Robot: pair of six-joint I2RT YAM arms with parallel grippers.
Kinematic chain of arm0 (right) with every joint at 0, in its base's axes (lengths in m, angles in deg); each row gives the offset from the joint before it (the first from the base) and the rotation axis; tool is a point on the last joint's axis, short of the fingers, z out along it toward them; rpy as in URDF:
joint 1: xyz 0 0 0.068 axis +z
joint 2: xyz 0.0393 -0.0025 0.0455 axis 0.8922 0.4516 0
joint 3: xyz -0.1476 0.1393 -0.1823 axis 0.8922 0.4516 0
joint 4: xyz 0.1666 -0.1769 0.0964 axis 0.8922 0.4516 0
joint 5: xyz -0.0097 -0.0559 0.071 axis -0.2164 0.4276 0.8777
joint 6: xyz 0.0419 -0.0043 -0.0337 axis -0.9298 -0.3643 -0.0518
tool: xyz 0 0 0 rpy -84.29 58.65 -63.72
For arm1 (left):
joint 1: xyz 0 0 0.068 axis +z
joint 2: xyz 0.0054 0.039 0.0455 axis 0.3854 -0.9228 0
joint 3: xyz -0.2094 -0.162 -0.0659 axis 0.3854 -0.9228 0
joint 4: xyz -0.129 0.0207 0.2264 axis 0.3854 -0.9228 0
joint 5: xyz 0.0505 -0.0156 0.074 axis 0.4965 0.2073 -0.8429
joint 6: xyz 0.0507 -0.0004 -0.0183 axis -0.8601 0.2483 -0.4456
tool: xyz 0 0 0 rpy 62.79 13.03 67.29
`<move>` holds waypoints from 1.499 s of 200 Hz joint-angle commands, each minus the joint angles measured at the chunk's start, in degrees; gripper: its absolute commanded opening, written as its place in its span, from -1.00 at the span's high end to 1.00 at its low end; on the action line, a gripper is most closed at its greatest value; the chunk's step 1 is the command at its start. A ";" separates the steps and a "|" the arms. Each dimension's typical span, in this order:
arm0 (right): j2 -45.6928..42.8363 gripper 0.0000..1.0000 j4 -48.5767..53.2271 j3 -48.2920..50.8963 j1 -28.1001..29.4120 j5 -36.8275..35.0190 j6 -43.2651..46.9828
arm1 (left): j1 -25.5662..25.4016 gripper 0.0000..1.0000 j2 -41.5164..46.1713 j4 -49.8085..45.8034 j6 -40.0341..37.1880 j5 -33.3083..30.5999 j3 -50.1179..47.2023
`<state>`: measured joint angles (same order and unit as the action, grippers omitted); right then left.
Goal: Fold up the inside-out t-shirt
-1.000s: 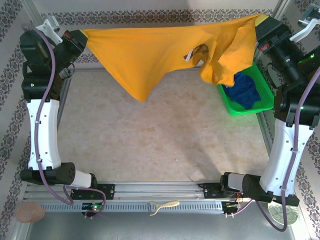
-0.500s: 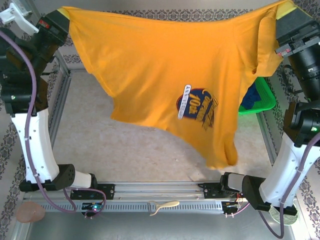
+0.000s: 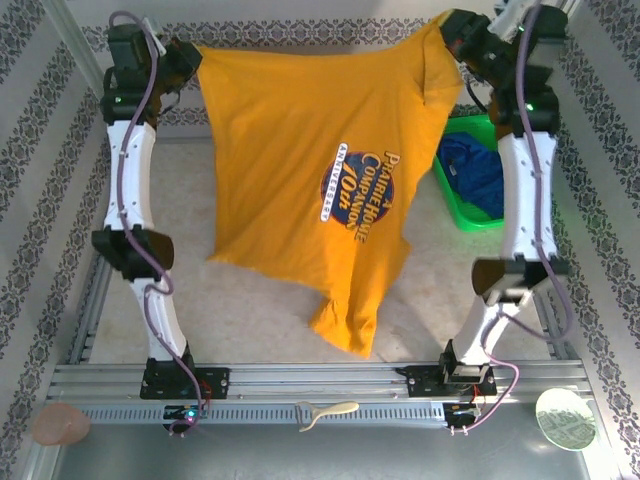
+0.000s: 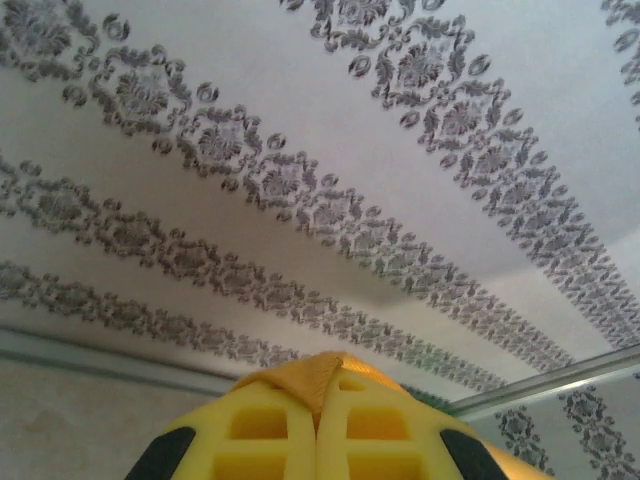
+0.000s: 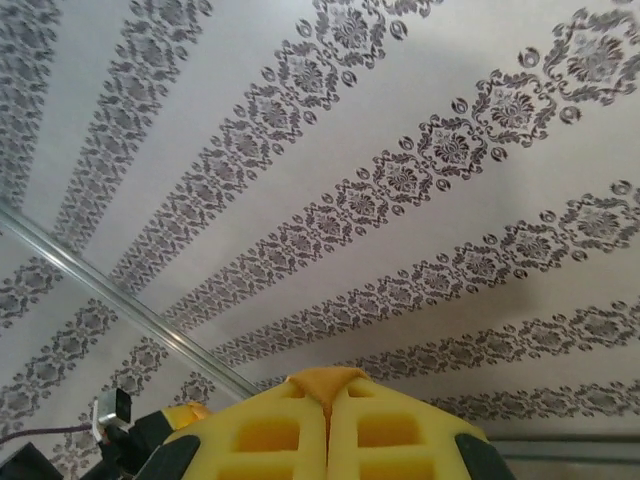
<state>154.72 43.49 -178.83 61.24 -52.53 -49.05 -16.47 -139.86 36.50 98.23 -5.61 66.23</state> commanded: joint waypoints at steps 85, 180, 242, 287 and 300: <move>-16.15 1.00 -7.06 13.43 1.85 -2.02 7.94 | 2.19 1.00 9.25 1.32 -3.20 7.63 -5.84; -57.32 1.00 -28.08 118.36 11.64 -12.48 8.77 | 2.07 1.00 47.02 45.32 0.05 3.74 -114.25; -59.99 1.00 -25.04 129.48 15.03 -10.99 7.83 | 2.07 1.00 51.89 41.99 0.22 -0.05 -128.71; -69.14 1.00 -15.44 130.85 15.96 -10.35 7.17 | 2.09 1.00 62.49 36.02 2.81 -3.63 -133.76; -72.67 1.00 -12.05 130.88 16.19 -10.14 6.69 | 2.07 1.00 66.85 31.78 2.78 -5.34 -134.57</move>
<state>86.81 24.65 -48.89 76.57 -63.37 -41.58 -15.01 -79.49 74.60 99.78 -7.00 -67.03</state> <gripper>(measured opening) 0.057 0.041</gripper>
